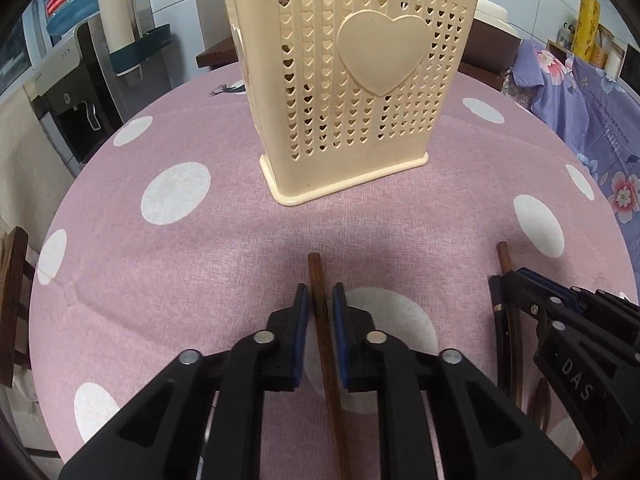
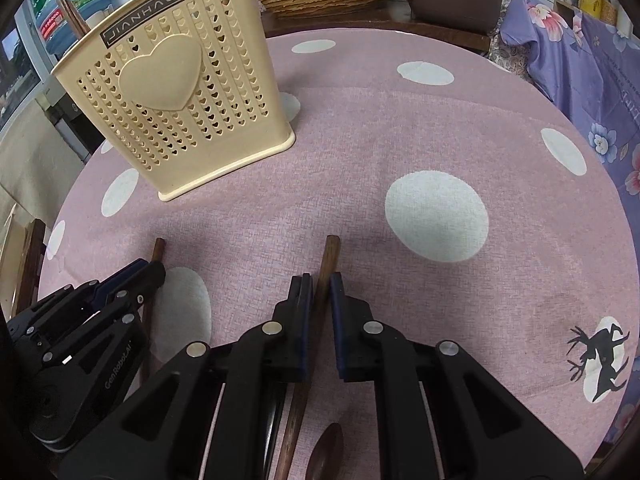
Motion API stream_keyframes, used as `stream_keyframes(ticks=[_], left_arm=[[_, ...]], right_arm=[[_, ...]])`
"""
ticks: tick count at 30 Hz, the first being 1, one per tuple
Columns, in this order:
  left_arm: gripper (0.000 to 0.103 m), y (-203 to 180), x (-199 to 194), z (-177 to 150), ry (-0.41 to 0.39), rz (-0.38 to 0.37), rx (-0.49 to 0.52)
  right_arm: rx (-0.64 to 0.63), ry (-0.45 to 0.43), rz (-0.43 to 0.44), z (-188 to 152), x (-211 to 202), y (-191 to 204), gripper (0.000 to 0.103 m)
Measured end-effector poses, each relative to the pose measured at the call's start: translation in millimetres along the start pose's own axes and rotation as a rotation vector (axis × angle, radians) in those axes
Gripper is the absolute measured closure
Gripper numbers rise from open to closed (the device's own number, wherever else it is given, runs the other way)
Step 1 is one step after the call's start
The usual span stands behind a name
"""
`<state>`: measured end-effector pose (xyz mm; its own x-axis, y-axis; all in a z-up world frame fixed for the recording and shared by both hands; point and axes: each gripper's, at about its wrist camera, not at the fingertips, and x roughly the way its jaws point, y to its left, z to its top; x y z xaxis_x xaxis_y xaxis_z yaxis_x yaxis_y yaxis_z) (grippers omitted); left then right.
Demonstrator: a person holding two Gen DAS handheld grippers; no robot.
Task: Organize utensils
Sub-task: 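Grasp a brown chopstick with the right tool while the left tool grasps another, then carry both held brown chopsticks up over the cream holder and lower them in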
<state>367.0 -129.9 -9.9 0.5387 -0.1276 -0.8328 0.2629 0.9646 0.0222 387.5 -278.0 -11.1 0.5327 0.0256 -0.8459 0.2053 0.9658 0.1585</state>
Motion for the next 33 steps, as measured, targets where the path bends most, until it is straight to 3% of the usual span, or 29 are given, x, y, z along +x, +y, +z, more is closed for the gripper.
stream_keyframes(ticks=[10,16,25,33], left_arm=[[0.095,5.8,-1.9,-0.5,-0.009,-0.034,-0.067],[0.095,6.0,-22.0,2.1,-0.068,-0.051,-0.073],[0.095,17.4,-70.2,5.4,-0.171,-0.115,-0.109],[0.095,28.0,-126.6,3.8,-0.307,-0.167,-0.111]], right_arm=[[0.061,0.007,0.056,5.4,3.1,-2.0,0.094],[0.098,-0.009,0.144,8.8,-8.8,-3.1,0.095],[0.045,-0.119,0.297,11.6,-64.1,9.7,0.095],[-0.087,-0.268,0.423,9.5,-140.5,26.2,0.095]])
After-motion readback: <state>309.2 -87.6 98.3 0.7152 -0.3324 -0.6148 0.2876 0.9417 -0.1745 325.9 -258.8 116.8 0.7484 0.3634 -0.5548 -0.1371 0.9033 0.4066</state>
